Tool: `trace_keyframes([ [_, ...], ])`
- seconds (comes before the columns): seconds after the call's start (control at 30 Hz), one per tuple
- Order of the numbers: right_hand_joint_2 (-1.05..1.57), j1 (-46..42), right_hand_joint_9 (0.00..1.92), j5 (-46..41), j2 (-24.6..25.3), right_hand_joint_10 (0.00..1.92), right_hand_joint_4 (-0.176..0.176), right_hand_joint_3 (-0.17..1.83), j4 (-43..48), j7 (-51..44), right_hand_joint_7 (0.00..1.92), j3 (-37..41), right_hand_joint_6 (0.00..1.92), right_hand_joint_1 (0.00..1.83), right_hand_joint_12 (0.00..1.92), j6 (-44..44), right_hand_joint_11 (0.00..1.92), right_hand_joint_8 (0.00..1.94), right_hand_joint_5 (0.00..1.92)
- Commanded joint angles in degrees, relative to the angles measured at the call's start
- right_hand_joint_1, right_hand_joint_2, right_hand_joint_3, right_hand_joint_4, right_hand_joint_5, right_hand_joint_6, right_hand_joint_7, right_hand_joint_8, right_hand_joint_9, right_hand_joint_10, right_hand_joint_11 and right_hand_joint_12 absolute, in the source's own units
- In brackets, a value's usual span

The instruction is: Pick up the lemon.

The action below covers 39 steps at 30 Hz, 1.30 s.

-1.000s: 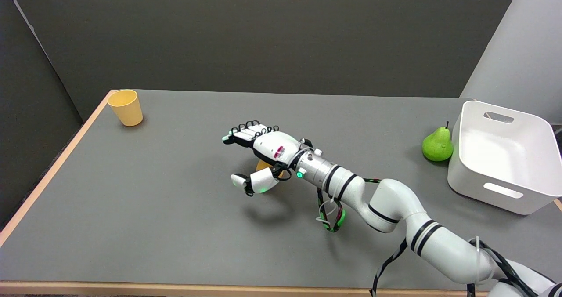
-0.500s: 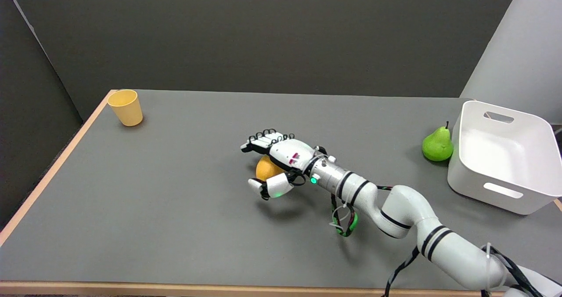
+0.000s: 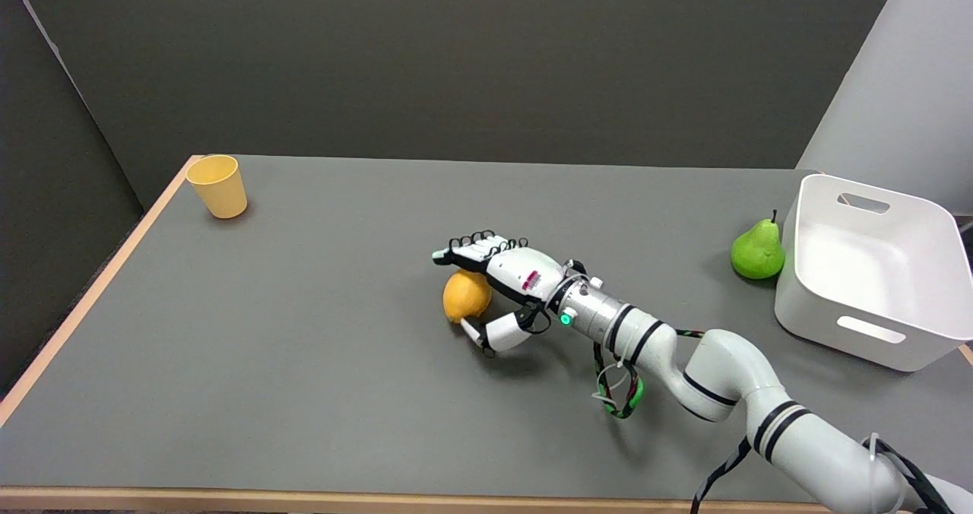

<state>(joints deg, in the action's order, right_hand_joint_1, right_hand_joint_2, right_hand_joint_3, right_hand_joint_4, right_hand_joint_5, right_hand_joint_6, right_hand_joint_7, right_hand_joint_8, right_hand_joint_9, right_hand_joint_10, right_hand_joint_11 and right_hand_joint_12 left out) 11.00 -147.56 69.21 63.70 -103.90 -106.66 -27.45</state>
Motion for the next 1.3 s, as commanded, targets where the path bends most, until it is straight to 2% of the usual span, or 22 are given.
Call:
trace_keyframes([
  [0.03,0.73,0.5,0.11,0.0,-2.7,0.56,0.003,1.08,0.9,4.1,0.2,0.2,0.34,0.97,0.91,-4.3,0.0,0.27,0.15],
  [0.17,0.73,0.5,0.13,0.0,-2.7,0.62,0.006,1.12,0.9,5.3,0.2,-0.1,0.41,0.95,1.02,-4.3,0.0,0.3,0.16],
  [0.3,0.77,0.2,0.26,0.0,-2.6,0.72,0.001,1.09,1.3,5.3,0.32,-0.2,0.44,0.97,1.18,-4.3,0.09,0.36,0.22],
  [0.37,0.83,0.0,0.34,0.0,-2.6,0.79,0.016,1.03,1.6,5.3,0.4,-0.2,0.66,0.98,1.28,-4.1,0.16,0.48,0.24],
  [0.53,0.89,-0.7,0.37,0.0,-2.5,0.87,0.026,0.92,2.9,5.3,0.44,-0.2,0.85,0.97,1.33,-3.6,0.22,0.54,0.24],
  [0.6,0.89,-1.0,0.37,0.0,-2.4,0.87,0.027,0.92,3.2,5.3,0.44,-0.2,0.86,0.97,1.34,-3.3,0.22,0.54,0.24],
  [0.87,0.85,-1.1,0.37,0.0,-2.3,0.88,0.027,0.94,3.3,5.3,0.45,-1.0,0.83,0.98,1.35,-3.0,0.21,0.52,0.26],
  [1.0,0.8,-0.9,0.38,-0.1,-2.3,0.84,0.027,1.01,3.9,5.4,0.44,-1.7,0.78,0.97,1.36,-3.2,0.2,0.52,0.27],
  [1.03,0.78,-0.9,0.36,-0.1,-2.3,0.83,0.024,1.02,4.5,6.1,0.41,-1.8,0.72,0.94,1.33,-3.1,0.18,0.5,0.27],
  [1.1,0.68,-1.0,0.25,0.0,-2.4,0.76,0.008,1.05,5.1,7.3,0.3,-2.1,0.47,0.81,1.21,-2.7,0.09,0.39,0.24],
  [1.23,0.61,-1.2,0.07,0.0,-2.4,0.67,-0.017,1.0,6.8,7.4,0.15,-3.3,0.42,0.66,1.09,0.0,0.0,0.32,0.15],
  [1.3,0.6,-1.1,0.05,0.0,-2.4,0.66,-0.024,1.0,6.6,7.4,0.13,-3.9,0.43,0.65,1.07,1.0,0.0,0.32,0.14],
])
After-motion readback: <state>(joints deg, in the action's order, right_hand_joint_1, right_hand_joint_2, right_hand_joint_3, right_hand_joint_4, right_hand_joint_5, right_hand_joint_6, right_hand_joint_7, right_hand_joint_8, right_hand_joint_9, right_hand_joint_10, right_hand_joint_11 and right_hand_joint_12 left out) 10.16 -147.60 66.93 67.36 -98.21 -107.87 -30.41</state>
